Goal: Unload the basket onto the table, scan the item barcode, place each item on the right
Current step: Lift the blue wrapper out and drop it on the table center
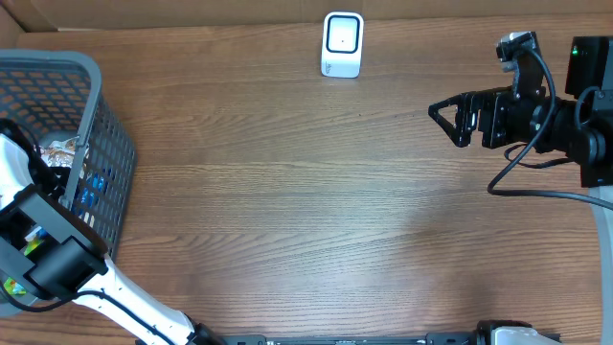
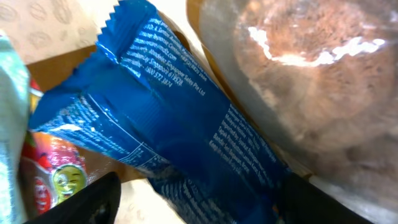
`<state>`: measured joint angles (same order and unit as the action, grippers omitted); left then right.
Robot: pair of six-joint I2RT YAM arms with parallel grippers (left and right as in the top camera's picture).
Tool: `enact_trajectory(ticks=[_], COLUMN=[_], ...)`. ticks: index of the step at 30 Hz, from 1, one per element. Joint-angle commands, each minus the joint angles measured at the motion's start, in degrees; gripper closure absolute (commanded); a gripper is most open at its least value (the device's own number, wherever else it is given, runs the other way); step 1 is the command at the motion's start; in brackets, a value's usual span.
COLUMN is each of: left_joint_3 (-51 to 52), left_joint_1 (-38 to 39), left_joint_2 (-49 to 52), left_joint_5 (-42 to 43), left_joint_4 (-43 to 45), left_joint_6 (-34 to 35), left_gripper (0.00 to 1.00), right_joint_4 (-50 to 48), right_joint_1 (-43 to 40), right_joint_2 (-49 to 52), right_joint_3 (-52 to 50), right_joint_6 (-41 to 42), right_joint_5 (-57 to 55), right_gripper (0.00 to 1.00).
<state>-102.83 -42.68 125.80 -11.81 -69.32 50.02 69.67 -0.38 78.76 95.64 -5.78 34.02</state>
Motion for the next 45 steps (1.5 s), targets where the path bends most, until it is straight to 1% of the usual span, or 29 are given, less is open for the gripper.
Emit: enact_trajectory(ticks=[1, 3, 4, 5, 6, 10, 14, 18, 23, 26, 27, 30, 33, 35, 38, 40, 43, 45], left_joint_3=[2.93, 2.8, 2.64, 2.34, 1.92, -1.97, -10.58, -24.68, -45.7, -57.29, -60.98, -68.13, -72.22, -72.61, -72.52, -72.39, -70.71, -67.21], left_joint_1=[0.81, 0.81, 0.81, 0.81, 0.81, 0.74, 0.74, 0.74, 0.76, 0.76, 0.76, 1.22, 3.02, 5.7, 10.86, 16.15, 24.65, 30.16], left_joint_2=[0.52, 0.44, 0.42, 0.39, 0.39, 0.39, 0.39, 0.39, 0.39, 0.13, -0.35, -2.45, -5.57, -8.48, -10.99, -11.91, -11.91, -11.91], left_joint_5=[0.94, 1.03, 1.29, 1.62, 2.03, 3.15, 4.04, 4.2, 5.62, 10.84, 16.0, 28.89, 37.44, 39.93, 39.93, 39.6, 37.0, 34.18], left_joint_4=[0.57, 0.55, 0.52, 0.28, -0.13, -3.3, -8.7, -16.39, -25.27, -27.5, -27.47, -27.47, -27.47, -27.47, -27.5, -27.5, -27.5, -27.5], left_joint_6=[0.7, -0.52, -1.36, -2.54, -3.45, -5.33, -8.33, -11.56, -16.55, -22.82, -27.43, -35.91, -42.51, -46.36, -49.66, -51.8, -51.8, -51.76], left_gripper=[0.44, 0.64, 0.75, 0.93, 0.96, 0.96, 0.96, 0.96, 0.96, 0.96, 0.96, 0.96, 0.96, 0.96, 0.96, 0.96, 0.96, 0.96], right_joint_4=[-0.07, -0.11, -0.13, -0.15, -0.26, -0.72, -0.79, -0.79, -0.83, -0.96, -1.03, -1.03, -1.01, -0.98, -0.98, -0.98, -0.94, -0.85], right_joint_1=[-0.04, -0.04, -0.04, -0.04, -0.04, -0.04, -0.04, -0.04, -0.04, -0.04, -0.04, -0.04, -0.04, -0.04, -0.04, -0.04, -0.04, -0.04], right_joint_2=[-0.5, -0.5, -0.5, -0.5, -0.52, -0.5, -0.52, -0.52, -0.5, -0.5, -0.52, -0.5, -0.5, -0.5, -0.5, -0.5, -0.5, -0.52], right_joint_3=[1.51, 1.51, 1.51, 1.51, 1.51, 1.51, 1.51, 1.51, 1.51, 1.51, 1.51, 1.51, 1.51, 1.51, 1.51, 1.51, 1.51, 1.51], right_joint_6=[0.04, 0.04, 0.04, 0.04, 0.02, 0.04, 0.04, 0.02, 0.02, 0.02, 0.04, 0.04, 0.04, 0.04, 0.04, 0.04, 0.04, 0.04], right_joint_5=[-0.5, -0.52, -0.5, -0.52, -0.52, -0.5, -0.5, -0.52, -0.5, -0.5, -0.5, -0.5, -0.5, -0.5, -0.5, -0.5, -0.5, -0.5], right_gripper=[0.0, 0.0, 0.0, 0.0, 0.0, 0.0, 0.0, 0.0, 0.0, 0.0, 0.0, 0.0, 0.0, 0.0, 0.0, 0.0, 0.0, 0.0])
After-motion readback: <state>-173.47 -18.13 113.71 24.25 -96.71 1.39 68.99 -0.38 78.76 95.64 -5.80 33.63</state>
